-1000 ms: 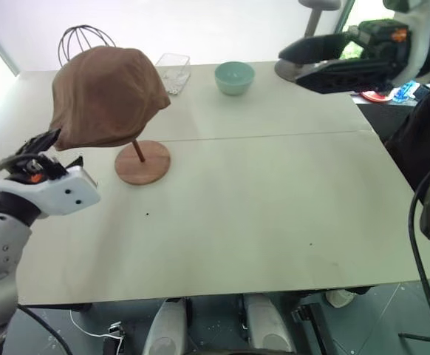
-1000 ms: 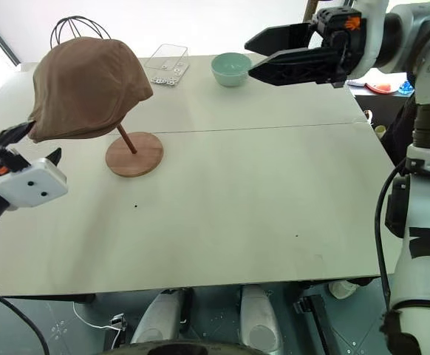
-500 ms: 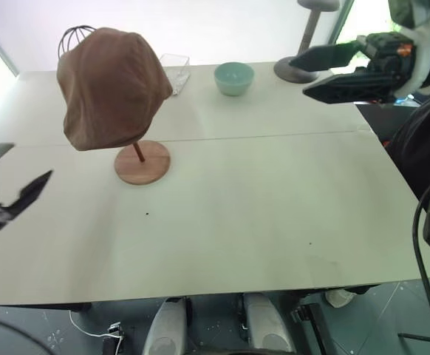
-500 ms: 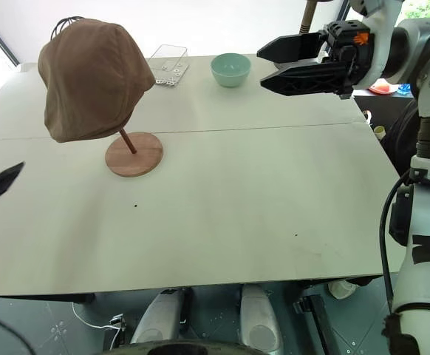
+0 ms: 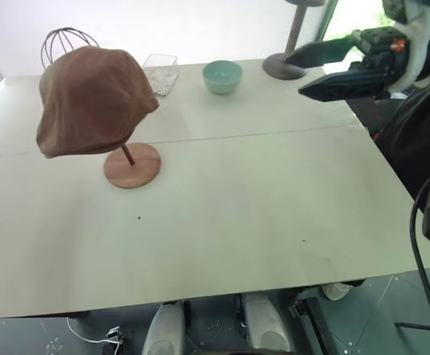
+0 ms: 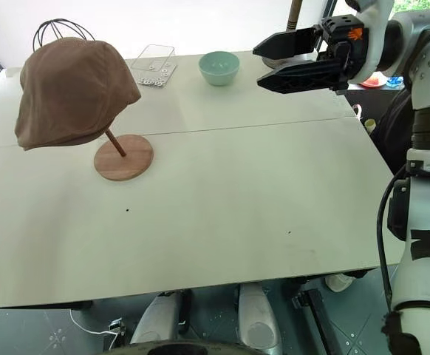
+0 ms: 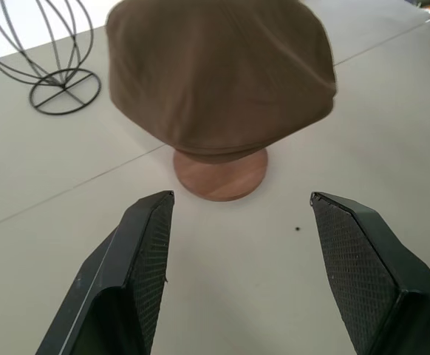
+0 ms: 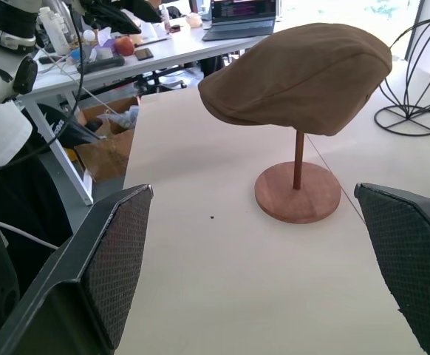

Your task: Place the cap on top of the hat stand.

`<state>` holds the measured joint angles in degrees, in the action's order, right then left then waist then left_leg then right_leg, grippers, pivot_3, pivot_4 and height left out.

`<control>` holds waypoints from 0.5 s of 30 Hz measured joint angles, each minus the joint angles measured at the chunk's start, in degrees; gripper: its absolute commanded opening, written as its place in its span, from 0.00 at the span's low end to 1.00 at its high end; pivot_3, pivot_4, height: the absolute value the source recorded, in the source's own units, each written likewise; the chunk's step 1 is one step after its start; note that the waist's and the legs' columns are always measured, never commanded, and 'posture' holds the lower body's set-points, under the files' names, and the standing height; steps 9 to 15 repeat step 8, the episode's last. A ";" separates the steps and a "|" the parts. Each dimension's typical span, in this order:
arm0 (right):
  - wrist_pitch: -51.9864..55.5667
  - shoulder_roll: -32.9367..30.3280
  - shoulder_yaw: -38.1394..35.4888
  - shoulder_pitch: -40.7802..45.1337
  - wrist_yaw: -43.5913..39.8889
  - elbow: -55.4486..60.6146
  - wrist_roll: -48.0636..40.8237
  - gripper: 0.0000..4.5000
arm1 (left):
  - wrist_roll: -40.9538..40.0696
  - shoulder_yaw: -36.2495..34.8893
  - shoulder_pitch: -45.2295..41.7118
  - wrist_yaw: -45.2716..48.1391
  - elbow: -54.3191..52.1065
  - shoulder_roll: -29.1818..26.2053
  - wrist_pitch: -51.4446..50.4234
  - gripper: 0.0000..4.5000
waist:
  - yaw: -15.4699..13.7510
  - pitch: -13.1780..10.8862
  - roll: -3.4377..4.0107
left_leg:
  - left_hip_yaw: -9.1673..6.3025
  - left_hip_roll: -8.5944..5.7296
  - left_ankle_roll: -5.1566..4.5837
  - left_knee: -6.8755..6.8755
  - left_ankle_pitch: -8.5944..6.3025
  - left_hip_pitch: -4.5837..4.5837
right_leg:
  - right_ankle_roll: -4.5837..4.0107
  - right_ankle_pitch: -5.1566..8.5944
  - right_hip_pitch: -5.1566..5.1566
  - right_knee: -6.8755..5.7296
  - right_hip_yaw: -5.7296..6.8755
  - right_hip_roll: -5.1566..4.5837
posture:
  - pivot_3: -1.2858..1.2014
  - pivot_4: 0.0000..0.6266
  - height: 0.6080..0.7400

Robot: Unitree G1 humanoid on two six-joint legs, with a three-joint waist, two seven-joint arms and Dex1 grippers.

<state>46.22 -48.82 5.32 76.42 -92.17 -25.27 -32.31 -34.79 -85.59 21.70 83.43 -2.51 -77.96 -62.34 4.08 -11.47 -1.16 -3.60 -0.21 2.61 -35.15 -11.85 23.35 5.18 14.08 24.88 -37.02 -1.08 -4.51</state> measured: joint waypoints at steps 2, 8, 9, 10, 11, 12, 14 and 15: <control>-0.44 -0.01 0.06 0.41 -0.01 -0.41 0.00 1.00 | 2.77 -0.24 -0.26 1.72 3.72 -1.72 2.69 0.68 | 0.03 0.00 0.00 | 0.03 0.01 0.00 0.01 0.00 0.00 | 0.00 0.00 0.01 0.01 -0.01 -0.01 | 0.52 0.24 1.00; -0.87 0.00 0.58 0.57 -0.03 -1.03 -0.18 1.00 | 8.49 0.23 -3.51 5.48 9.28 -3.59 6.75 0.68 | 0.04 0.00 0.01 | 0.05 0.01 0.00 0.04 0.00 0.02 | 0.00 0.00 0.05 0.01 -0.01 -0.02 | 0.52 0.24 1.00; -0.87 0.00 0.58 0.57 -0.03 -1.03 -0.18 1.00 | 8.49 0.23 -3.51 5.48 9.28 -3.59 6.75 0.68 | 0.04 0.00 0.01 | 0.05 0.01 0.00 0.04 0.00 0.02 | 0.00 0.00 0.05 0.01 -0.01 -0.02 | 0.52 0.24 1.00; -0.87 0.00 0.58 0.57 -0.03 -1.03 -0.18 1.00 | 8.49 0.23 -3.51 5.48 9.28 -3.59 6.75 0.68 | 0.04 0.00 0.01 | 0.05 0.01 0.00 0.04 0.00 0.02 | 0.00 0.00 0.05 0.01 -0.01 -0.02 | 0.52 0.24 1.00; -0.87 0.00 0.58 0.57 -0.03 -1.03 -0.18 1.00 | 8.49 0.23 -3.51 5.48 9.28 -3.59 6.75 0.68 | 0.04 0.00 0.01 | 0.05 0.01 0.00 0.04 0.00 0.02 | 0.00 0.00 0.05 0.01 -0.01 -0.02 | 0.52 0.24 1.00; -0.87 0.00 0.58 0.57 -0.03 -1.03 -0.18 1.00 | 8.49 0.23 -3.51 5.48 9.28 -3.59 6.75 0.68 | 0.04 0.00 0.01 | 0.05 0.01 0.00 0.04 0.00 0.02 | 0.00 0.00 0.05 0.01 -0.01 -0.02 | 0.52 0.24 1.00; -0.87 0.00 0.58 0.57 -0.03 -1.03 -0.18 1.00 | 8.49 0.23 -3.51 5.48 9.28 -3.59 6.75 0.68 | 0.04 0.00 0.01 | 0.05 0.01 0.00 0.04 0.00 0.02 | 0.00 0.00 0.05 0.01 -0.01 -0.02 | 0.52 0.24 1.00; -0.87 0.00 0.58 0.57 -0.03 -1.03 -0.18 1.00 | 8.49 0.23 -3.51 5.48 9.28 -3.59 6.75 0.68 | 0.04 0.00 0.01 | 0.05 0.01 0.00 0.04 0.00 0.02 | 0.00 0.00 0.05 0.01 -0.01 -0.02 | 0.52 0.24 1.00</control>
